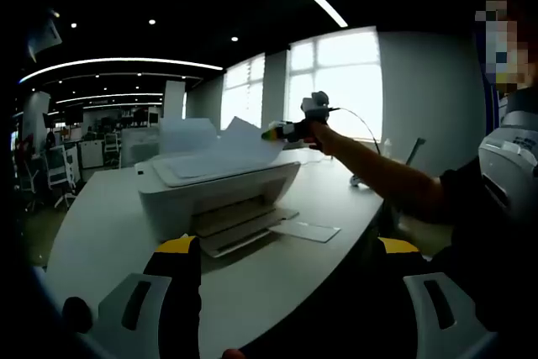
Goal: Remove the paper from the printer output slot and place it on top of the printer
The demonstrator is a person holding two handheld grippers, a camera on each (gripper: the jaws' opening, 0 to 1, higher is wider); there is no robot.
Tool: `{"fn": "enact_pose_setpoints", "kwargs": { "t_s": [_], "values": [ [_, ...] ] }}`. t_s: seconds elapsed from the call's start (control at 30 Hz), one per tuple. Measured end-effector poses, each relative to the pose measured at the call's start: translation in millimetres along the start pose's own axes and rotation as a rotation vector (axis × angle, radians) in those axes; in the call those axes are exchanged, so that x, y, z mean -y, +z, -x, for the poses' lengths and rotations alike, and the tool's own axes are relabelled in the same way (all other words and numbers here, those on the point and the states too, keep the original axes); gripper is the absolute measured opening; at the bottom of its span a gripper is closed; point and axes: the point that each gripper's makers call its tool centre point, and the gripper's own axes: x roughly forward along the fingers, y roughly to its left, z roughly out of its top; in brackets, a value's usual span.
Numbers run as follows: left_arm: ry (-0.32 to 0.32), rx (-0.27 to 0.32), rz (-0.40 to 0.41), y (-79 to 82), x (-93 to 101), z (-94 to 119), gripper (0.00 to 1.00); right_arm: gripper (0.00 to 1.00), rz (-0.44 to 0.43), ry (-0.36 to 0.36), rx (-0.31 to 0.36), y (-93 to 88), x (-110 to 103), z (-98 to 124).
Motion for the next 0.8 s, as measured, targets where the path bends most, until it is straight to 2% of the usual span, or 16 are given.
{"fn": "enact_pose_setpoints", "kwargs": {
  "t_s": [0.8],
  "values": [
    [0.001,-0.005,0.006,-3.3,-0.4,-1,0.87,0.00,0.005,-0.030,0.016,-8.1,13,-2]
  ]
}}
